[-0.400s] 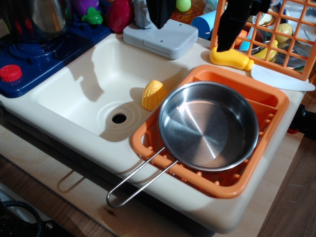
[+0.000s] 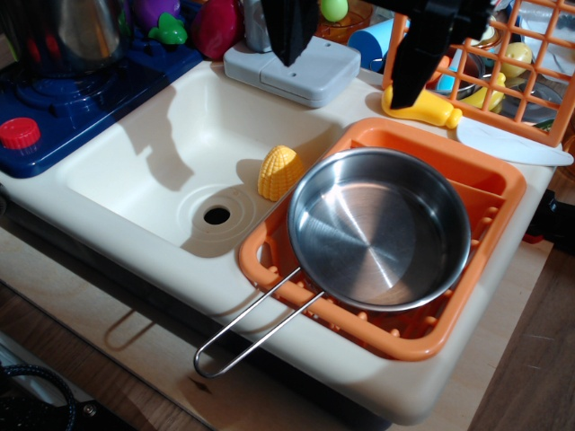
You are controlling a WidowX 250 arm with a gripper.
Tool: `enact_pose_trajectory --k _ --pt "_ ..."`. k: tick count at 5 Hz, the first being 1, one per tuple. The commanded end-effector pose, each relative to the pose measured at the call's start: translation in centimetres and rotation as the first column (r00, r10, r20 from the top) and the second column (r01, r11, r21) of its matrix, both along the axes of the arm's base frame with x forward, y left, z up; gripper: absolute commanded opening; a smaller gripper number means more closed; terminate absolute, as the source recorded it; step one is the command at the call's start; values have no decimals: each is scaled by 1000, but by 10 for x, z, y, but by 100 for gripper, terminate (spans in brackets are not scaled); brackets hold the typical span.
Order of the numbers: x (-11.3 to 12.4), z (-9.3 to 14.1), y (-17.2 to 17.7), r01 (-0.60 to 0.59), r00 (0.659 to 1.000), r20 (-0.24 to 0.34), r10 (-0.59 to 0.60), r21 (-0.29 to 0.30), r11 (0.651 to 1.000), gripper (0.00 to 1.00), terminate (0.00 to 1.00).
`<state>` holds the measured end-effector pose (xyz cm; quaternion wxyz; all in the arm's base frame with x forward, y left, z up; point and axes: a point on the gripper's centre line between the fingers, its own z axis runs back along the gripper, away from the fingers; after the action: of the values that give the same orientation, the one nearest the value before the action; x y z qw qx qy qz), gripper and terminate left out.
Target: Put pan from drying rack into sink
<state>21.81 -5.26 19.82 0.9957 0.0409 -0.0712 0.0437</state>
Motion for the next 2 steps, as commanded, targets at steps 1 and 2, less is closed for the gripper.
enact_pose_trajectory --k 1,2 --pt "9 -14 12 18 998 64 -15 -43 999 100 0" --pt "9 -27 19 -2 999 53 7 -103 995 100 0"
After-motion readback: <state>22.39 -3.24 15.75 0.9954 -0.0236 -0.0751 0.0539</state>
